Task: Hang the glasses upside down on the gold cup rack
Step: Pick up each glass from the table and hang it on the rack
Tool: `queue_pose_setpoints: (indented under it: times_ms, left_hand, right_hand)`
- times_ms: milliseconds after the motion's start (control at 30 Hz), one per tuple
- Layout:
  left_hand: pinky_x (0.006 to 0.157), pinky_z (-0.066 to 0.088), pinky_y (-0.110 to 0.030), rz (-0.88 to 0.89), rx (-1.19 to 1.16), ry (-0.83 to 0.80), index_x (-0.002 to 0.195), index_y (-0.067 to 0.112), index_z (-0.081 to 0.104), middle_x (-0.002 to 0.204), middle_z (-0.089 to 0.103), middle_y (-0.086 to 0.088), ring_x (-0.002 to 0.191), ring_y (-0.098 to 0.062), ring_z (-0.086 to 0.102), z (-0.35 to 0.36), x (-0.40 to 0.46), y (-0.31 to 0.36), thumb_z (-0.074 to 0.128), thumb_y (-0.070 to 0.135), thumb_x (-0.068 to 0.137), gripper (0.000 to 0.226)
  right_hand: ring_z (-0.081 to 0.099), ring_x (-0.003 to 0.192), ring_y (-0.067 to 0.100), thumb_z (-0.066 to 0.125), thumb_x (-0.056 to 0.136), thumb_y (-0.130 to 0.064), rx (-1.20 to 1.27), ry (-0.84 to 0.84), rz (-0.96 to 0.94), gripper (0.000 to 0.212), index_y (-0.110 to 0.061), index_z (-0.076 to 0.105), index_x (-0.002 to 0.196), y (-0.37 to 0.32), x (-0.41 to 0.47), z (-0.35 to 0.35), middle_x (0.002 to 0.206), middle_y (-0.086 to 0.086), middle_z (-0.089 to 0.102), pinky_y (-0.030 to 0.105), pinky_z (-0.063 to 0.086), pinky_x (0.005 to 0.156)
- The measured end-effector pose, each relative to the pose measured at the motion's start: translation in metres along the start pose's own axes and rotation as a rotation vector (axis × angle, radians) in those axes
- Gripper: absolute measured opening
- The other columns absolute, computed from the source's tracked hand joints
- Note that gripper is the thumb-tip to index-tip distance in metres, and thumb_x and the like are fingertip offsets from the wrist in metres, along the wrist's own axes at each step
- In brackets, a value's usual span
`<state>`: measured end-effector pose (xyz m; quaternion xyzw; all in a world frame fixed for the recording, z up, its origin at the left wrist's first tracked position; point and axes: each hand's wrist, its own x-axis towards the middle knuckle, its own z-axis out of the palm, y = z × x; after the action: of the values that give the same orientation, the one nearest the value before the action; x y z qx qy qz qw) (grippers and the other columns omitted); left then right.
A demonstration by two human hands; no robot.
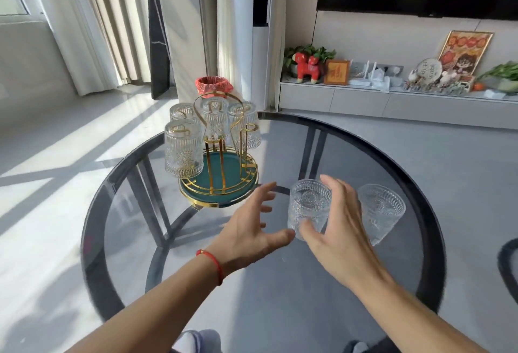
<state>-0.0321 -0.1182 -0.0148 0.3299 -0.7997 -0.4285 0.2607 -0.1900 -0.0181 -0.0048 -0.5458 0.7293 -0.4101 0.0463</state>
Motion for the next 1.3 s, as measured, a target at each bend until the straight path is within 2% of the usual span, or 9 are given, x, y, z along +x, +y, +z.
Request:
queue_pose_setpoints:
  times_ms: [133,367,533,667,800,933,1033,1133,1300]
  left_hand:
    - [0.102,0.053,-0.038,-0.039,-0.081,-0.059,0.152,0.036,0.032,0.148,0.049,0.004,0.130,-0.011,0.051,0.011,0.006,-0.006,0.078,0.044,0.071,0.093]
    - [0.097,0.057,-0.046,-0.142,-0.394,-0.033,0.136,0.048,0.047,0.132,0.062,-0.001,0.111,-0.016,0.069,0.011,0.000,0.000,0.087,0.050,0.063,0.084]
    - [0.088,0.059,-0.038,-0.143,-0.103,0.169,0.121,0.031,0.059,0.108,0.072,0.007,0.097,-0.009,0.071,0.000,-0.006,0.004,0.083,0.062,0.053,0.078]
    - [0.078,0.064,-0.043,-0.238,-0.362,0.265,0.113,0.019,0.063,0.110,0.073,-0.010,0.092,-0.019,0.075,-0.016,-0.005,0.005,0.084,0.057,0.054,0.073]
    - [0.081,0.064,-0.048,-0.330,-0.682,0.233,0.122,0.006,0.059,0.120,0.066,-0.024,0.095,-0.035,0.076,-0.023,-0.004,0.007,0.079,0.050,0.063,0.076]
    - [0.082,0.064,-0.040,-0.225,-0.386,0.216,0.136,0.012,0.055,0.118,0.069,-0.014,0.098,-0.012,0.073,-0.023,-0.006,0.003,0.067,0.067,0.071,0.086]
    - [0.088,0.058,-0.036,-0.066,0.001,0.231,0.126,0.020,0.067,0.108,0.075,-0.002,0.099,-0.008,0.068,-0.038,-0.004,-0.010,0.045,0.073,0.090,0.067]
    - [0.098,0.049,-0.039,0.022,0.363,0.254,0.118,0.021,0.071,0.118,0.073,-0.004,0.112,-0.018,0.060,-0.043,0.001,-0.027,0.038,0.057,0.101,0.052]
    - [0.112,0.038,-0.047,-0.024,0.723,0.114,0.153,0.027,0.038,0.158,0.041,0.003,0.142,-0.022,0.032,-0.034,0.005,-0.052,0.063,0.033,0.087,0.070]
  right_hand:
    - [0.039,0.144,0.019,0.081,0.083,-0.023,0.118,-0.131,0.224,0.113,-0.022,0.000,0.161,0.013,0.015,0.015,0.163,0.006,0.033,0.017,0.030,0.100]
    - [0.047,0.137,0.017,0.082,0.074,-0.031,0.082,-0.215,0.044,0.110,-0.024,0.013,0.160,0.011,0.010,0.018,0.150,0.004,0.051,0.012,0.034,0.101]
    - [0.037,0.143,0.007,0.082,0.075,-0.025,0.076,-0.339,-0.109,0.112,-0.037,0.011,0.162,0.007,0.010,0.020,0.155,-0.008,0.042,0.003,0.026,0.104]
    - [0.040,0.133,-0.011,0.073,0.078,-0.064,0.336,-0.419,0.080,0.104,-0.037,0.016,0.160,0.005,0.015,0.023,0.147,-0.021,0.037,0.004,0.027,0.104]
    - [0.068,0.118,0.028,0.047,0.098,-0.061,0.861,-0.423,0.378,0.055,-0.030,0.046,0.143,0.004,0.017,0.031,0.140,0.006,0.064,0.044,0.054,0.101]
    - [0.069,0.105,0.036,0.054,0.095,-0.050,1.002,-0.308,0.420,0.055,-0.012,0.056,0.134,-0.003,0.016,0.041,0.128,0.025,0.065,0.049,0.060,0.083]
    - [0.070,0.111,0.018,0.062,0.091,-0.054,0.870,-0.131,0.383,0.049,-0.022,0.060,0.128,-0.008,0.025,0.033,0.124,0.013,0.068,0.041,0.062,0.083]
    - [0.076,0.084,0.006,0.066,0.094,-0.052,0.695,0.111,0.334,0.042,-0.031,0.052,0.128,-0.019,0.042,0.025,0.114,0.000,0.071,0.032,0.058,0.084]
    - [0.055,0.122,0.010,0.072,0.091,-0.049,0.416,0.305,0.128,0.055,-0.030,0.053,0.138,-0.050,0.088,0.014,0.133,-0.014,0.057,0.039,0.047,0.106]
